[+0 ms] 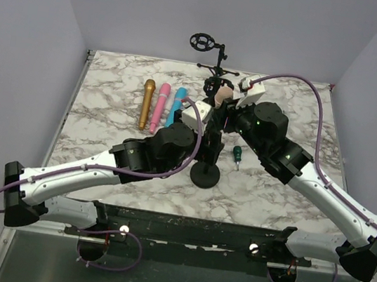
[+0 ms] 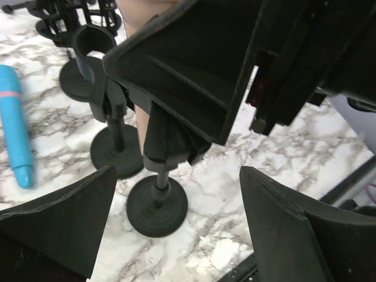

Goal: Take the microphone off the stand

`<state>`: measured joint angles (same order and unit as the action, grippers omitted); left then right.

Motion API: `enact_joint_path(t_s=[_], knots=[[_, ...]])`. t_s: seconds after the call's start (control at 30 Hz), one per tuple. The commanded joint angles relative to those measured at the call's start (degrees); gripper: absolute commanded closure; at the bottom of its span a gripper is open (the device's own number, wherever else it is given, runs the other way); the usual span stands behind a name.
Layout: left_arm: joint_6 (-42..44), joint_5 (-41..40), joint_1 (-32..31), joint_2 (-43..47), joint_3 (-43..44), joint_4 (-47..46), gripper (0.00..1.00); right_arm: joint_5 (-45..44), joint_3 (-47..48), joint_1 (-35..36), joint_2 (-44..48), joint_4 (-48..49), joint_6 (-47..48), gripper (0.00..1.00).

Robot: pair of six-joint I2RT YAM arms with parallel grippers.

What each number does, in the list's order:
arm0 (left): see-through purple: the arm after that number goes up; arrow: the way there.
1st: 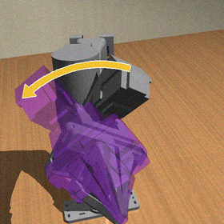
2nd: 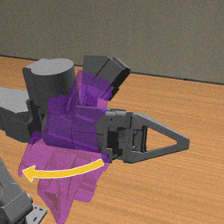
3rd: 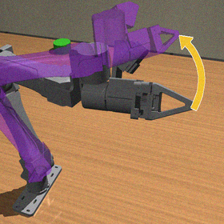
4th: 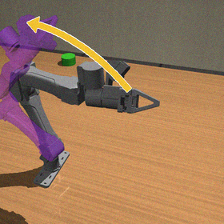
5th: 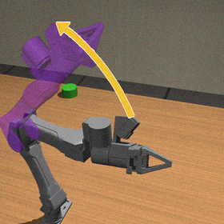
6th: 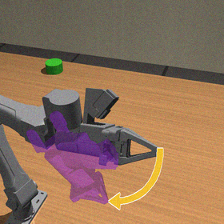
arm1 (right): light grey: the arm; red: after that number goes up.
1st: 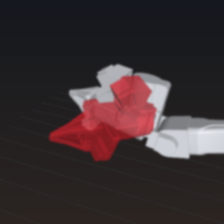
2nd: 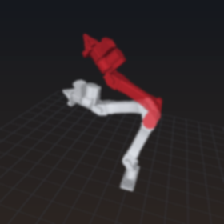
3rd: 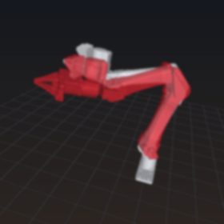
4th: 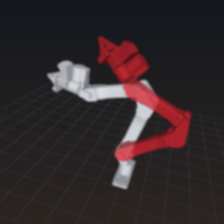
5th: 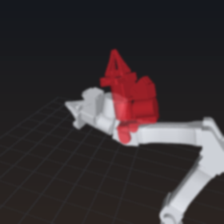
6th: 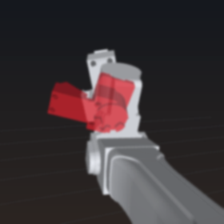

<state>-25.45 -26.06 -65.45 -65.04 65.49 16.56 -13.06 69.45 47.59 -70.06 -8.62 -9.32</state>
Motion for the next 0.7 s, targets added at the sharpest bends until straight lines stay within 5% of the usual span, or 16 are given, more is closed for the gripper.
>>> enact_joint_path(t_s=[0.0,0.43,0.5,0.6,0.67], knots=[[3.41,-8.2,-0.39,-2.69,3.98,-1.18,0.16,-1.2,0.59,0.6,1.27,1.38,-1.8,0.99],[4.53,-8.21,-0.42,-7.07,6.51,-1.1,0.54,-0.83,0.85,0.82,1.46,1.06,-3.2,0.99],[4.53,-8.01,-0.46,-7.3,6.66,-0.64,0.66,-0.83,0.9,0.9,1.59,0.98,-3.32,0.99],[4.97,-6.43,-0.34,-7.3,6.01,-0.64,0.99,-0.94,0.99,0.97,1.77,0.98,-3.48,0.99],[4.97,-5.95,-0.36,-7.14,5.34,-0.36,1.0,-1.09,1.33,1.01,1.98,0.89,-3.55,0.99]])
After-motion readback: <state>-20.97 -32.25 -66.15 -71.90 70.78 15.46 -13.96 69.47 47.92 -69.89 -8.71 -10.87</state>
